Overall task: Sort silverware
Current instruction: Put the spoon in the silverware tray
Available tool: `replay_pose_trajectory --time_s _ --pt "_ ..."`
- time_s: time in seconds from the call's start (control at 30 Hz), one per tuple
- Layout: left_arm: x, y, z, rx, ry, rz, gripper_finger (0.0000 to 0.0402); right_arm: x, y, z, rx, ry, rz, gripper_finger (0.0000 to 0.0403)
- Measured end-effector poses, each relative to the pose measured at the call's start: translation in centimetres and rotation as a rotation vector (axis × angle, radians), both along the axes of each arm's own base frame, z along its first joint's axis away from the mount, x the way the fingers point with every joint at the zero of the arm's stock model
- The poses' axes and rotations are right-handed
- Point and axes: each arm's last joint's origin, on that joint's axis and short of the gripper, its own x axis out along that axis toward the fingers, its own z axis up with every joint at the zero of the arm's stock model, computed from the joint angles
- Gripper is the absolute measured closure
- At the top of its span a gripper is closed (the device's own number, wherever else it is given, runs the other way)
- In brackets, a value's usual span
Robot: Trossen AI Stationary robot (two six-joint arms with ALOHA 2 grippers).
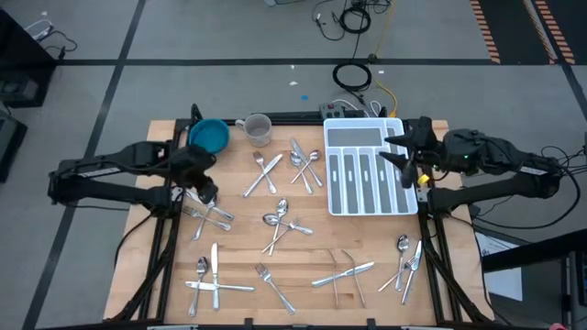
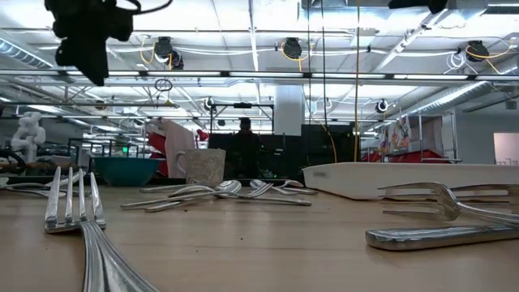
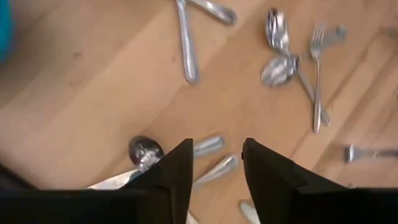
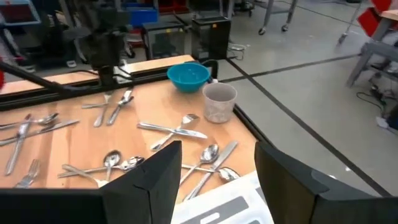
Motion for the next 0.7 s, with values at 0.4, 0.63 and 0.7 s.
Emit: replay_pose_trajectory --time_s 0.4,0.63,0.7 --pt "0.6 0.3 -3.9 0.099 0.151 -0.127 0.0146 1.4 0.0 -0.8 0.008 0.076 0.001 0.0172" --pt "0.5 0.8 -6.7 0.056 0.175 -0.006 0.0134 2.3 0.0 -1.2 0.004 0.111 0.003 0.0172" --pt "0.0 1.3 -7.6 0.044 0.224 0.133 0.0134 2.6 0.0 -1.3 0.004 0.122 0.003 0.0172"
